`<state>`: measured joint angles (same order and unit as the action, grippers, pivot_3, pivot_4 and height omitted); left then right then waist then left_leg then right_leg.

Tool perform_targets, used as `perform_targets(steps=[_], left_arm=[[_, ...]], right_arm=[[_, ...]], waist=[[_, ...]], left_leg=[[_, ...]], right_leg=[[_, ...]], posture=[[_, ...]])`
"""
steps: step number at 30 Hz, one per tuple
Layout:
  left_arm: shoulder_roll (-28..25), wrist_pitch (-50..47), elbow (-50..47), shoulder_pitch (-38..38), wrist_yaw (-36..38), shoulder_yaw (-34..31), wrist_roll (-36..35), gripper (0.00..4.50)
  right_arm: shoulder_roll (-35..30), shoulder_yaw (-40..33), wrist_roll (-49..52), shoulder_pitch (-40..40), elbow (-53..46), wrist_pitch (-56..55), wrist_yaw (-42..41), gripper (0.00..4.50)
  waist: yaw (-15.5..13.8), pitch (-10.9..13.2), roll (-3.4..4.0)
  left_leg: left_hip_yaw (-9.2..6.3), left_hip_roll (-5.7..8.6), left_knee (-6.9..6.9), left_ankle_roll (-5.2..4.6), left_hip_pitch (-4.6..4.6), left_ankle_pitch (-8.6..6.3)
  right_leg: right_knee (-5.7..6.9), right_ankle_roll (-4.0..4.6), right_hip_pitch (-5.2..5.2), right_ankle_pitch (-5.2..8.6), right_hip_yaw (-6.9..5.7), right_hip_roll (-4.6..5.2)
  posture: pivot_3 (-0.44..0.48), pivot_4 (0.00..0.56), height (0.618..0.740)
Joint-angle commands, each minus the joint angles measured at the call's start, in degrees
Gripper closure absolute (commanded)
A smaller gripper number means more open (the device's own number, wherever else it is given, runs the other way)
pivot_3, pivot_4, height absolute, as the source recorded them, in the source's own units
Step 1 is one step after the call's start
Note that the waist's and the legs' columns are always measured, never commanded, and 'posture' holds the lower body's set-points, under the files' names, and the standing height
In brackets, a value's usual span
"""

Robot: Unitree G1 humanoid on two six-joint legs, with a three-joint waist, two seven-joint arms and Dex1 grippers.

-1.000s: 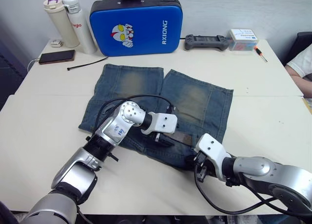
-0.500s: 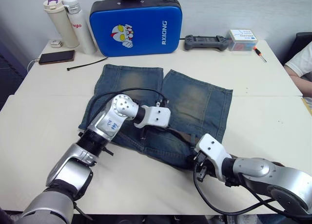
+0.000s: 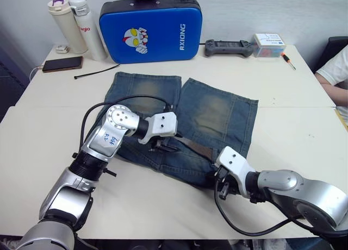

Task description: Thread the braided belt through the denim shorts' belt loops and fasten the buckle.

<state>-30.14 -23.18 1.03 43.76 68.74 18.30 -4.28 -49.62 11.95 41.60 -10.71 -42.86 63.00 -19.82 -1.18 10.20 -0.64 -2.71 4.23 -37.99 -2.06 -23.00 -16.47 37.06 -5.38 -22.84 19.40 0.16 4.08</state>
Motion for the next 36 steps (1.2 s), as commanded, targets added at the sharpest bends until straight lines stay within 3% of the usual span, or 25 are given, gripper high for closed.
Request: perform_targets(steps=[1,3,4,6,9,12,18,21,26,28,32,36], left_arm=[[-2.8,-8.0,-5.9,0.2,1.8,-5.9,-6.9,0.22],[-4.4,-10.3,-6.6,-0.2,1.2,-7.8,-8.4,0.03],[-5.5,-11.3,-7.1,-0.7,1.2,-8.3,-8.9,0.00],[-7.2,-12.7,-8.1,-2.0,1.1,-8.7,-9.5,0.00],[-9.9,-14.5,-10.0,-4.6,0.7,-8.1,-9.5,0.00],[-12.7,-14.9,-12.6,-7.7,1.0,-7.4,-9.3,0.00],[-15.5,-18.5,-17.8,-12.5,0.0,-8.5,-12.0,0.00],[-15.1,-21.2,-19.6,-14.0,-1.9,-10.9,-14.8,0.00],[-14.2,-23.6,-22.0,-15.3,-4.5,-12.5,-18.5,0.00],[-14.0,-23.8,-22.6,-15.8,-5.6,-12.4,-19.0,0.00],[-12.4,-23.8,-23.9,-16.7,-8.2,-11.2,-19.6,0.00],[-11.1,-23.3,-24.2,-16.5,-10.0,-9.8,-19.2,0.00]], right_arm=[[-2.2,-2.8,-1.6,-2.5,-2.1,-2.1,-3.8,4.50],[-2.8,-3.2,-1.2,-5.0,-4.5,-2.9,-5.4,4.50],[-3.2,-2.9,-1.0,-6.0,-5.7,-2.6,-6.2,3.98],[-4.3,-1.7,-1.0,-7.3,-6.9,-2.2,-8.2,3.54],[-6.8,0.5,-3.1,-8.4,-7.1,-3.2,-11.7,1.93],[-8.3,2.4,-3.3,-7.8,-6.7,-2.6,-14.5,0.66],[-8.3,11.4,-14.5,-7.1,0.5,-6.9,-15.1,0.66],[-8.8,11.6,-19.1,-7.2,2.6,-8.7,-14.2,1.39],[-19.4,7.8,-24.2,-3.2,5.9,-23.2,-25.6,3.74],[-22.3,5.4,-26.1,-1.3,9.6,-30.1,-29.1,4.44],[-26.3,0.7,-31.2,-1.2,23.7,-48.4,-36.8,4.44],[-25.6,0.2,-35.5,-4.1,34.2,-59.4,-41.4,4.44]], waist=[[0.1,0.0,0.00],[0.3,0.0,0.02],[0.4,0.0,0.02],[0.3,0.0,0.03],[0.2,0.0,0.02],[0.0,0.0,0.02],[-0.1,0.0,0.02],[-0.1,0.0,0.02],[-0.6,0.0,0.08],[-0.6,0.0,0.07],[-0.3,0.0,0.08],[-0.1,0.0,0.08]], left_leg=[[0.00,0.00,0.00,0.00,-0.01,0.00],[0.05,0.00,0.00,0.00,-0.05,0.00],[0.04,0.00,0.01,0.02,-0.05,0.01],[0.03,0.00,0.04,0.05,-0.05,0.01],[0.01,0.00,0.07,0.04,-0.10,-0.01],[0.02,0.01,0.02,0.02,-0.17,-0.02],[0.04,0.01,0.02,0.01,-0.17,-0.03],[0.03,0.01,0.02,0.02,-0.15,-0.03],[0.03,0.06,0.02,-0.01,-0.16,-0.04],[-0.03,0.07,-0.01,-0.05,-0.14,-0.06],[0.01,0.08,-0.03,-0.09,-0.09,-0.09],[0.04,0.07,-0.03,-0.08,-0.07,-0.08]], right_leg=[[0.01,0.00,-0.02,0.00,0.00,0.00],[0.06,0.00,-0.14,0.00,0.06,0.00],[0.08,0.00,-0.17,0.00,0.05,-0.01],[0.09,0.01,-0.20,0.00,0.05,-0.01],[0.07,0.01,-0.20,0.01,0.04,0.00],[-0.01,0.01,-0.21,0.00,0.05,0.01],[-0.05,0.01,-0.20,0.00,0.07,0.03],[0.00,0.01,-0.22,0.00,0.07,0.03],[-0.03,0.01,-0.20,0.00,0.07,0.06],[-0.16,-0.03,-0.05,-0.02,0.05,0.06],[-0.20,-0.08,0.03,-0.04,0.08,0.05],[-0.18,-0.07,0.01,-0.04,0.10,0.04]], posture=[[0.000,0.150,0.740],[0.000,0.150,0.740],[0.000,0.150,0.740],[0.000,0.150,0.740],[0.000,0.150,0.740],[0.000,0.150,0.740],[0.000,0.150,0.740],[0.000,0.150,0.740],[0.000,0.150,0.740],[0.000,0.150,0.740],[0.000,0.150,0.740],[0.000,0.150,0.740]])
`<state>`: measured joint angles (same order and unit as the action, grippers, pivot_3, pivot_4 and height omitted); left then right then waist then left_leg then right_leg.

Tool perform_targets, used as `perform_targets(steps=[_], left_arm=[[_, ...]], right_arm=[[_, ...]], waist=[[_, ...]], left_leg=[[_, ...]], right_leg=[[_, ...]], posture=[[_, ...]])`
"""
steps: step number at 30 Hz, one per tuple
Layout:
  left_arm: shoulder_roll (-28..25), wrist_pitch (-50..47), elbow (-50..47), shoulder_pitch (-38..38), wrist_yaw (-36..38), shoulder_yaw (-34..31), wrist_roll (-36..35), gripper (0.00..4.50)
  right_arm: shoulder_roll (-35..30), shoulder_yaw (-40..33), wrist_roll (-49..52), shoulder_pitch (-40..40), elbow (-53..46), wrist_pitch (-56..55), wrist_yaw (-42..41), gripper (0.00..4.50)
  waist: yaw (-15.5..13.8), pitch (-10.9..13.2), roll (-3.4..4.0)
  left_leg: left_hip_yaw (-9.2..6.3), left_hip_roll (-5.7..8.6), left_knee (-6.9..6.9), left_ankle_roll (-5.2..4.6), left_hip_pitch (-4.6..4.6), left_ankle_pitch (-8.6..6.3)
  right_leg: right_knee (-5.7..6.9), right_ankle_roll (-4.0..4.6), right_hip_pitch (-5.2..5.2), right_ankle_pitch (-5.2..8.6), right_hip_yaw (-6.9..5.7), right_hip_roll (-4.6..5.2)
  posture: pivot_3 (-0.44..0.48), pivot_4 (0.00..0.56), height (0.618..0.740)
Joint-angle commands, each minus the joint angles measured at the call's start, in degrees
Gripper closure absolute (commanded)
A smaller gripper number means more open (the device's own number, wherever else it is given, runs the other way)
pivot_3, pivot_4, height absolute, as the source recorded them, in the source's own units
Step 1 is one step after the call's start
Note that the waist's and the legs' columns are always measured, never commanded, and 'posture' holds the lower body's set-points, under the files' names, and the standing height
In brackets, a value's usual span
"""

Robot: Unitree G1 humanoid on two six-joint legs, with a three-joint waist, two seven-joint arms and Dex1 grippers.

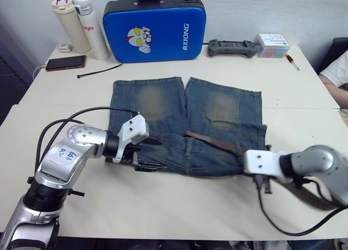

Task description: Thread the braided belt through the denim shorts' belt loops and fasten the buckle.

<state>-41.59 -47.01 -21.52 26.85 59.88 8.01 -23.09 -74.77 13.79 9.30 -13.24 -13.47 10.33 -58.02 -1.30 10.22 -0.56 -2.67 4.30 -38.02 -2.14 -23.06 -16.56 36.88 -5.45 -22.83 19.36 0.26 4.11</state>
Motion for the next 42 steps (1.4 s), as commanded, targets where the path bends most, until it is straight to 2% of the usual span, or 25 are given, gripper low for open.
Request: perform_targets(steps=[1,5,8,12,14,15,17,19,20,22,24,28,30,31,32,38,42], left_arm=[[1.0,0.6,-1.6,0.6,-1.7,0.8,-0.5,0.00],[2.4,1.1,-1.2,1.3,-2.4,2.3,-0.4,0.00],[3.8,2.4,0.9,2.9,-3.1,4.1,0.9,0.00],[5.5,2.9,2.0,4.4,-3.5,4.8,0.6,0.00],[5.6,3.1,2.1,4.5,-3.6,4.8,0.6,0.00],[5.7,3.2,2.1,4.4,-3.7,4.8,0.6,0.00],[5.7,3.4,2.0,4.2,-3.9,4.9,0.7,0.00],[6.0,3.7,2.4,4.0,-4.6,5.1,1.3,0.00],[6.1,3.6,2.4,4.0,-4.9,5.1,1.3,0.00],[6.2,3.4,2.3,3.9,-5.4,5.0,1.3,0.00],[5.9,3.3,1.9,3.6,-5.7,5.0,1.2,0.00],[5.4,3.3,1.9,3.4,-6.4,5.5,1.9,0.00],[5.9,3.2,1.8,3.6,-7.3,5.5,2.0,0.00],[6.1,3.1,1.6,3.7,-7.6,5.4,1.9,0.00],[6.4,2.9,1.4,3.8,-8.0,5.1,1.6,0.00],[7.2,2.6,0.7,4.3,-9.7,2.4,0.5,0.00],[7.1,2.7,1.1,4.7,-10.6,1.8,0.7,0.00]], right_arm=[[0.0,-1.6,-3.6,-2.3,7.3,-8.6,-4.9,4.44],[1.4,-3.0,-2.8,-4.3,11.3,-10.1,-9.1,4.44],[1.1,-5.3,0.3,-5.4,9.4,-6.3,-12.5,3.19],[-2.6,-9.1,2.0,-6.3,6.3,-0.2,-16.5,1.35],[-3.2,-12.1,6.2,-8.8,3.2,8.6,-16.5,0.35],[-2.1,-13.5,8.3,-10.3,1.4,12.8,-15.0,0.02],[3.4,-17.0,16.6,-13.5,-2.5,26.6,-8.7,0.02],[11.5,-21.3,23.4,-14.8,-8.1,43.5,2.0,0.02],[17.8,-24.5,23.9,-17.0,-10.5,57.9,7.2,0.02],[28.5,-30.3,26.1,-20.5,-13.0,76.4,13.0,0.02],[35.5,-36.0,36.3,-19.6,-9.2,81.6,21.6,0.02],[46.8,-46.4,61.9,-12.8,-1.7,82.2,44.0,0.02],[44.8,-39.0,91.4,-4.1,-1.0,64.4,68.2,0.02],[46.0,-37.1,99.5,-1.4,-1.2,58.2,76.6,0.02],[48.2,-36.2,103.4,0.2,-2.0,53.5,83.0,0.02],[61.5,-37.8,103.7,1.9,-6.5,40.6,99.6,0.02],[64.5,-37.7,103.7,1.4,-6.8,37.6,104.3,0.02]], waist=[[0.0,0.0,0.01],[-0.1,0.0,0.02],[-0.2,0.0,0.03],[-0.1,0.0,0.09],[0.0,0.1,0.22],[0.1,0.1,0.23],[0.3,0.1,0.23],[0.4,0.0,0.08],[0.2,0.0,0.07],[-0.1,0.0,0.05],[-0.5,0.0,0.05],[-1.1,0.0,0.04],[-1.2,0.0,0.11],[-1.1,0.0,0.12],[-1.0,0.0,0.11],[1.3,0.0,0.10],[1.9,0.0,0.12]], left_leg=[[0.00,0.00,0.00,0.01,0.00,0.00],[0.02,-0.02,0.01,0.04,0.00,0.01],[0.01,-0.02,0.01,0.05,0.00,0.02],[0.00,-0.02,0.00,0.05,-0.01,0.02],[0.01,-0.02,0.00,0.06,-0.01,0.01],[0.02,-0.03,0.00,0.06,-0.01,0.01],[0.01,-0.07,0.02,0.11,0.00,0.01],[-0.02,-0.12,0.03,0.16,0.02,0.02],[-0.06,-0.14,0.03,0.18,0.02,0.02],[-0.08,-0.12,-0.01,0.19,-0.02,0.01],[-0.06,-0.07,-0.03,0.18,-0.09,0.01],[-0.21,0.03,-0.04,0.14,-0.16,0.01],[-0.21,0.04,-0.01,0.13,-0.15,0.01],[-0.17,0.07,0.06,0.10,-0.16,0.03],[-0.17,0.08,0.04,0.08,-0.15,0.04],[0.03,0.06,0.04,0.08,-0.09,0.19],[0.01,0.00,0.11,0.17,0.01,0.24]], right_leg=[[0.00,0.00,-0.01,0.00,0.00,0.00],[0.01,0.00,-0.03,0.00,0.00,-0.02],[0.02,0.00,-0.03,0.00,-0.01,-0.02],[0.02,0.00,-0.03,0.00,-0.01,-0.02],[0.03,0.00,-0.04,0.00,0.01,-0.02],[0.04,0.00,-0.07,0.00,0.03,-0.02],[0.08,0.03,-0.08,0.02,0.03,-0.05],[0.07,0.05,-0.07,0.02,0.01,-0.08],[0.09,0.05,-0.06,0.02,0.00,-0.10],[0.08,0.05,-0.06,0.01,-0.02,-0.08],[0.21,0.05,-0.12,0.01,0.02,-0.06],[0.52,0.06,-0.20,0.00,0.03,0.00],[0.55,0.06,-0.20,0.01,0.04,0.00],[0.54,0.06,-0.24,0.01,0.08,0.04],[0.56,0.06,-0.27,0.01,0.06,0.06],[0.56,0.04,-0.21,0.01,0.13,0.04],[0.66,0.05,-0.25,0.01,0.17,-0.04]], posture=[[0.000,0.150,0.740],[0.000,0.150,0.740],[0.000,0.150,0.740],[0.000,0.150,0.740],[0.000,0.150,0.740],[0.000,0.150,0.740],[0.000,0.150,0.740],[0.000,0.150,0.740],[0.000,0.150,0.740],[0.000,0.150,0.740],[0.000,0.150,0.740],[0.000,0.150,0.740],[0.000,0.150,0.740],[0.000,0.150,0.740],[0.000,0.150,0.740],[0.000,0.150,0.740],[0.000,0.150,0.740]])
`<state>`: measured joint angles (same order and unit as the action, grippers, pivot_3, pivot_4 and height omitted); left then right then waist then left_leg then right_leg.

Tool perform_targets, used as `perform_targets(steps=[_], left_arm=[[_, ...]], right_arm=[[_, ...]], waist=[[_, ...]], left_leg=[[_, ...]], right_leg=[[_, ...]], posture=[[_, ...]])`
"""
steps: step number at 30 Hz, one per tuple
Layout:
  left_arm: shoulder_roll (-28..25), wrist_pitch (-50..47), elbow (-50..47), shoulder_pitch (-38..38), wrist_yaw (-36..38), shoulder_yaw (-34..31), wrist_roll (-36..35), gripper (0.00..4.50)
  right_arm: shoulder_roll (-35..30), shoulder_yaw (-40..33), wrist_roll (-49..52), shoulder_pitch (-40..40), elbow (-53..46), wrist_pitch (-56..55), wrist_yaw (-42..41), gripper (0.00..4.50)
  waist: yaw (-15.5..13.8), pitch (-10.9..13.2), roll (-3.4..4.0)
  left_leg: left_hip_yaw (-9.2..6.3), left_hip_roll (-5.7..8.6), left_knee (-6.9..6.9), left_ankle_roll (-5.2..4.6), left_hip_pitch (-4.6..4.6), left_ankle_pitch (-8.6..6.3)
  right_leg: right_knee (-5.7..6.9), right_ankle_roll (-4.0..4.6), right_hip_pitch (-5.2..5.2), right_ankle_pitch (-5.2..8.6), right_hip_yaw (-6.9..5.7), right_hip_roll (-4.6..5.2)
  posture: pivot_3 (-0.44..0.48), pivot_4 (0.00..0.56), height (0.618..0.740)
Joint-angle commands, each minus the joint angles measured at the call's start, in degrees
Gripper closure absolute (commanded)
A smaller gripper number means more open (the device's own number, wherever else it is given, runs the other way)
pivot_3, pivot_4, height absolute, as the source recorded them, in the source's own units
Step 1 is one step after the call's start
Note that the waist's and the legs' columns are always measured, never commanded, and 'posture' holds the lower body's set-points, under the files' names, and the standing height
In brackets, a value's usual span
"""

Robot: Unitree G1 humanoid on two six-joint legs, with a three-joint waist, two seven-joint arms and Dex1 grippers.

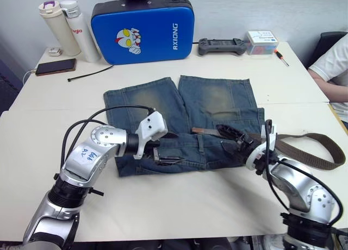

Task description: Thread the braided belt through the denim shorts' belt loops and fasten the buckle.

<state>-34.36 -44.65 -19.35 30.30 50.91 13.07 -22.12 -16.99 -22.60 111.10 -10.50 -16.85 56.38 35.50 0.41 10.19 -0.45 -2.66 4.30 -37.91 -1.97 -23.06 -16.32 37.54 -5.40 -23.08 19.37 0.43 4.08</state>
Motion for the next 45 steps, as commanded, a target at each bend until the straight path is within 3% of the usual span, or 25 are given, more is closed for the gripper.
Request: perform_targets(steps=[1,14,17,20,22,25,26,27,29,36,42,45], left_arm=[[-0.2,0.2,-1.1,1.4,-1.7,-3.3,-0.3,0.00],[-1.6,-1.0,-2.5,0.8,-3.8,-4.2,-0.3,0.00],[-1.8,-1.1,-2.7,0.7,-4.1,-4.2,-0.3,0.00],[-1.9,-1.1,-2.5,0.8,-4.4,-4.3,-0.4,0.00],[-2.0,-1.0,-2.3,0.9,-4.7,-4.3,-0.2,0.00],[-2.1,-1.1,-2.6,0.7,-5.0,-4.2,-0.2,0.00],[-2.1,-1.2,-2.8,0.6,-5.1,-4.2,-0.2,0.00],[-2.2,-1.2,-3.0,0.4,-5.2,-4.3,-0.3,0.00],[-2.3,-1.1,-3.0,0.2,-5.4,-4.3,-0.2,0.00],[-2.2,-0.1,-2.5,-0.2,-5.6,-3.7,0.3,0.00],[-1.9,1.0,-1.3,0.4,-5.1,-2.9,0.8,0.00],[-1.8,1.5,-0.5,1.2,-4.5,-2.7,0.9,0.00]], right_arm=[[7.6,-1.4,1.9,-1.7,-3.3,-8.9,11.7,0.02],[10.8,0.5,1.9,-4.8,1.7,-14.1,15.9,0.02],[11.3,2.0,1.9,-5.1,3.1,-14.8,14.9,0.81],[10.8,4.1,1.8,-5.4,6.1,-15.3,12.4,1.99],[10.5,5.1,0.7,-5.6,8.4,-16.0,10.8,1.99],[10.2,5.9,-1.4,-6.0,11.2,-16.2,8.1,2.73],[10.0,6.0,-2.0,-6.2,11.9,-16.4,7.5,3.31],[9.9,6.0,-2.4,-6.3,12.3,-16.7,7.0,3.42],[9.6,5.4,-3.0,-6.8,12.9,-17.5,6.1,4.39],[8.0,3.1,1.7,-7.1,8.6,-16.9,2.6,4.46],[10.4,-5.7,1.9,-4.3,2.4,-10.4,-6.4,4.46],[4.1,-7.1,1.9,-1.1,3.7,-3.4,-13.6,4.46]], waist=[[0.2,0.0,0.02],[0.1,0.0,0.05],[0.0,0.0,0.05],[0.2,0.0,0.05],[0.3,0.0,0.05],[0.6,0.0,0.05],[0.6,0.0,0.05],[0.8,0.0,0.05],[1.1,0.0,0.04],[1.0,0.0,0.04],[1.0,0.0,0.04],[0.8,0.0,0.04]], left_leg=[[0.04,-0.01,0.03,0.03,-0.03,0.02],[0.09,0.00,0.07,0.03,-0.08,0.02],[0.08,-0.01,0.09,0.03,-0.08,0.02],[0.10,0.00,0.11,0.03,-0.08,0.02],[0.10,-0.01,0.13,0.04,-0.08,0.02],[0.10,-0.01,0.14,0.04,-0.07,0.02],[0.09,-0.01,0.15,0.04,-0.07,0.02],[0.09,-0.01,0.16,0.04,-0.07,0.03],[0.09,-0.01,0.17,0.04,-0.07,0.03],[0.08,0.00,0.16,0.04,-0.08,0.03],[0.08,0.00,0.24,0.04,-0.10,0.02],[0.09,0.00,0.24,0.03,-0.10,0.02]], right_leg=[[0.19,0.01,-0.18,0.00,0.04,-0.01],[0.21,0.02,-0.30,0.01,0.07,-0.01],[0.22,0.03,-0.31,0.01,0.07,-0.01],[0.21,0.03,-0.32,0.01,0.08,-0.01],[0.21,0.03,-0.32,0.01,0.08,-0.01],[0.22,0.03,-0.32,0.01,0.08,-0.01],[0.23,0.03,-0.33,0.01,0.07,-0.01],[0.23,0.03,-0.33,0.02,0.07,-0.01],[0.23,0.03,-0.33,0.01,0.07,-0.01],[0.21,0.03,-0.33,0.01,0.07,0.01],[0.20,0.03,-0.35,0.01,0.08,0.00],[0.19,0.03,-0.35,0.01,0.08,0.01]], posture=[[0.000,0.150,0.740],[0.000,0.150,0.740],[0.000,0.150,0.740],[0.000,0.150,0.740],[0.000,0.150,0.740],[0.000,0.150,0.740],[0.000,0.150,0.740],[0.000,0.150,0.740],[0.000,0.150,0.740],[0.000,0.150,0.740],[0.000,0.150,0.740],[0.000,0.150,0.740]])
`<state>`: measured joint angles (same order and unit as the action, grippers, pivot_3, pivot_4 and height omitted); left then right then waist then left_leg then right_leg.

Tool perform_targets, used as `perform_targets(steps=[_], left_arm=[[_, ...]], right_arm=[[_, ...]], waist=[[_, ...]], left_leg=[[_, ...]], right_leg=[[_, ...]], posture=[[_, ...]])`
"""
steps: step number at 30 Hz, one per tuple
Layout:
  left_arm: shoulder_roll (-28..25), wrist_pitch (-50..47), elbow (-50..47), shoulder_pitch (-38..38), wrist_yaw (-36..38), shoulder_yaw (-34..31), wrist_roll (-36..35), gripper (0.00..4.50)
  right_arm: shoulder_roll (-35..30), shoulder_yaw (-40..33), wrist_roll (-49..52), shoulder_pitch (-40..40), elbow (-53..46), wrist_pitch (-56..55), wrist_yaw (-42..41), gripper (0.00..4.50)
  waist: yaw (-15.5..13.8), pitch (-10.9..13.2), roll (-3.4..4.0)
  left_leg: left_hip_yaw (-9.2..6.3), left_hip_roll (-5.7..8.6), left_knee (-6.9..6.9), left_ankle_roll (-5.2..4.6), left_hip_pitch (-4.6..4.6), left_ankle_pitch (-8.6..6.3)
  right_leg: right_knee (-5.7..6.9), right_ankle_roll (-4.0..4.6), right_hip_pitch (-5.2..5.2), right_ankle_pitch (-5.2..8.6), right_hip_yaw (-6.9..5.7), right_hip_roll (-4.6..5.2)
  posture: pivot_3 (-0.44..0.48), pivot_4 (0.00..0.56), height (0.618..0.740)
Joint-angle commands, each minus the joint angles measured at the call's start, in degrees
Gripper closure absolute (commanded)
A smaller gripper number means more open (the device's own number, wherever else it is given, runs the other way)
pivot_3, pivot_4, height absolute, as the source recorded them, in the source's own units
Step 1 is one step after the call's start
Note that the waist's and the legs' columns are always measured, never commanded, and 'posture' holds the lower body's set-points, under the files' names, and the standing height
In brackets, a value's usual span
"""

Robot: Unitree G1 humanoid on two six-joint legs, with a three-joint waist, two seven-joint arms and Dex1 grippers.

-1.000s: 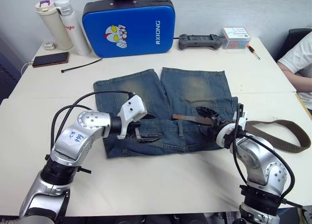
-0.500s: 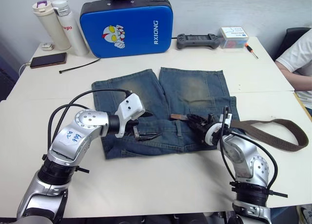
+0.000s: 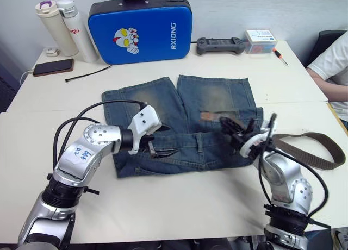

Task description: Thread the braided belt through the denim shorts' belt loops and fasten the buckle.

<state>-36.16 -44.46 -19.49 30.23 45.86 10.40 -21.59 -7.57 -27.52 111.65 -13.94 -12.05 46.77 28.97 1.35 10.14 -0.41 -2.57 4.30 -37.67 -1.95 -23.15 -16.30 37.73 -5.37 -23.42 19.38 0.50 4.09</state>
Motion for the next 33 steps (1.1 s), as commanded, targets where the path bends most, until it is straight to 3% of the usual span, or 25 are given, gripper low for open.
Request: perform_targets(steps=[1,5,12,27,33], left_arm=[[0.2,1.5,0.2,1.8,0.8,-0.1,0.3,0.00],[0.0,1.7,1.2,3.2,1.9,-0.3,0.0,0.00],[-3.3,1.4,0.2,2.5,4.6,-2.5,-1.2,0.00],[-5.1,-1.8,-5.0,-0.8,2.7,-4.7,-2.8,0.00],[-5.3,-1.8,-4.8,-1.1,2.2,-4.7,-2.6,0.00]], right_arm=[[-8.2,-1.9,1.4,3.6,-0.1,8.5,-10.0,4.46],[-18.1,0.9,-1.5,7.1,2.0,13.4,-20.6,4.46],[-21.8,5.5,-13.1,8.4,3.7,13.4,-34.3,4.46],[-15.0,13.2,-21.3,3.3,6.0,11.6,-36.5,4.46],[-10.5,19.4,-21.4,2.0,2.0,12.8,-29.5,4.46]], waist=[[-0.3,0.0,0.00],[-0.8,0.0,0.00],[-0.9,0.0,0.00],[-1.1,0.0,0.00],[-0.8,0.0,0.00]], left_leg=[[0.01,0.01,-0.01,-0.02,0.00,-0.01],[0.04,0.01,-0.02,-0.05,-0.02,-0.01],[0.09,-0.02,-0.02,-0.06,-0.02,-0.01],[0.07,-0.01,-0.04,-0.03,-0.02,0.00],[0.05,-0.02,-0.02,-0.01,-0.01,0.01]], right_leg=[[0.00,0.00,0.00,0.00,0.00,0.01],[-0.10,0.00,0.04,0.00,0.01,0.02],[-0.09,0.00,0.03,0.00,0.04,0.00],[-0.10,0.00,0.02,0.00,0.04,0.01],[-0.07,0.00,-0.02,0.00,0.04,0.00]], posture=[[0.000,0.150,0.740],[0.000,0.150,0.740],[0.000,0.150,0.740],[0.000,0.150,0.740],[0.000,0.150,0.740]])
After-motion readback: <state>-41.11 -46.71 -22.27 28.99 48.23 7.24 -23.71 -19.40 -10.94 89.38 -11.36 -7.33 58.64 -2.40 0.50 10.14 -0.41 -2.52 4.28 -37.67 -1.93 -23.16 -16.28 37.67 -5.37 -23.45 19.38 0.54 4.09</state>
